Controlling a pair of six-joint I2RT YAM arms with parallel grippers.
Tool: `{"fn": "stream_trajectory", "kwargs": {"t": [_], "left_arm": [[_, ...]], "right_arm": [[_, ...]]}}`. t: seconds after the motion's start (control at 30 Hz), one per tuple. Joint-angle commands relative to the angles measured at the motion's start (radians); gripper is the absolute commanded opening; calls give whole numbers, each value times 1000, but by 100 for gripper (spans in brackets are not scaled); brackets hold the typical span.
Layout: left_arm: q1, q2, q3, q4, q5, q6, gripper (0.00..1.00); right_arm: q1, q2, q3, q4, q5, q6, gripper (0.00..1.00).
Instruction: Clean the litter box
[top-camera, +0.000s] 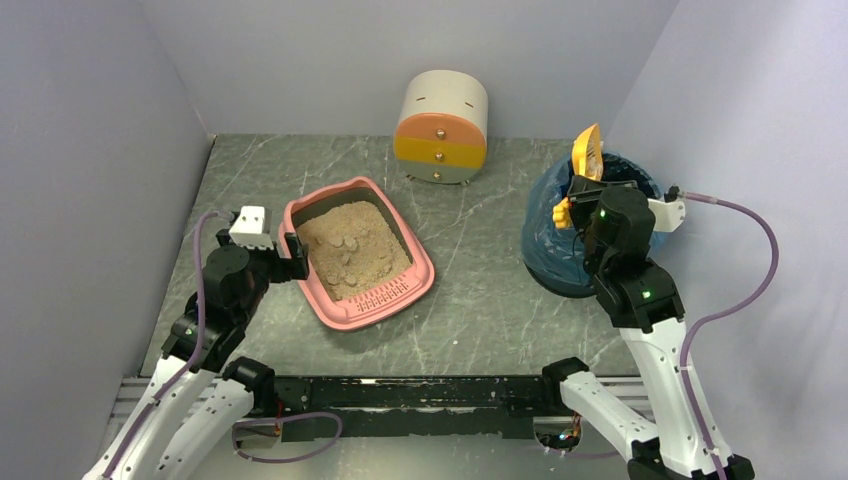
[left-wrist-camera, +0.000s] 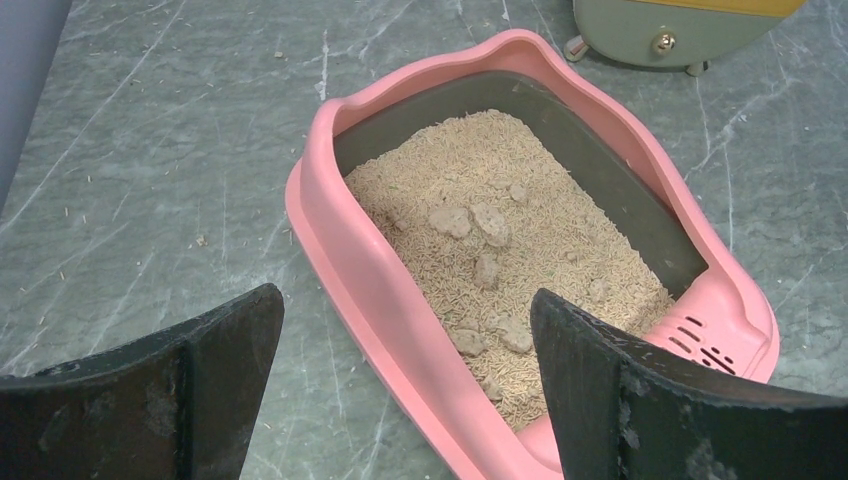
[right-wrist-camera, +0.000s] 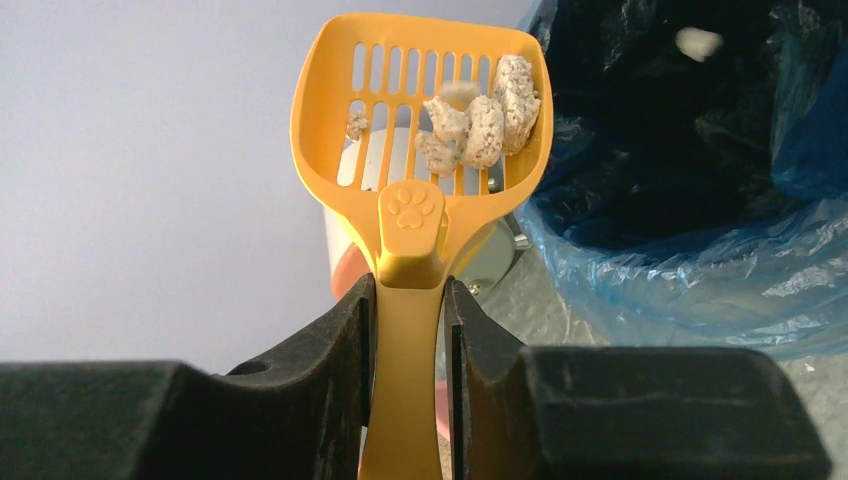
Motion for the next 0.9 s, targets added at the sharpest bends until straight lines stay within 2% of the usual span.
{"fn": "stream_trajectory", "kwargs": {"t": [0.0,0.3,0.63,0.87], "left_arm": [[-11,-6,-5,22,-18,15,98],[-12,-5,-5,22,-23,15,98],[-14,11,-2,18,-20,15,98],[-14,14,0,14,-27,15,98]], "right_arm": [[-8,-8,-7,24,-2,75,0],[-11,0,-26,44,-18,122,0],[-14,-3,1,-20,65,326,0],[-13,-26,-7,13,95,418,0]]}}
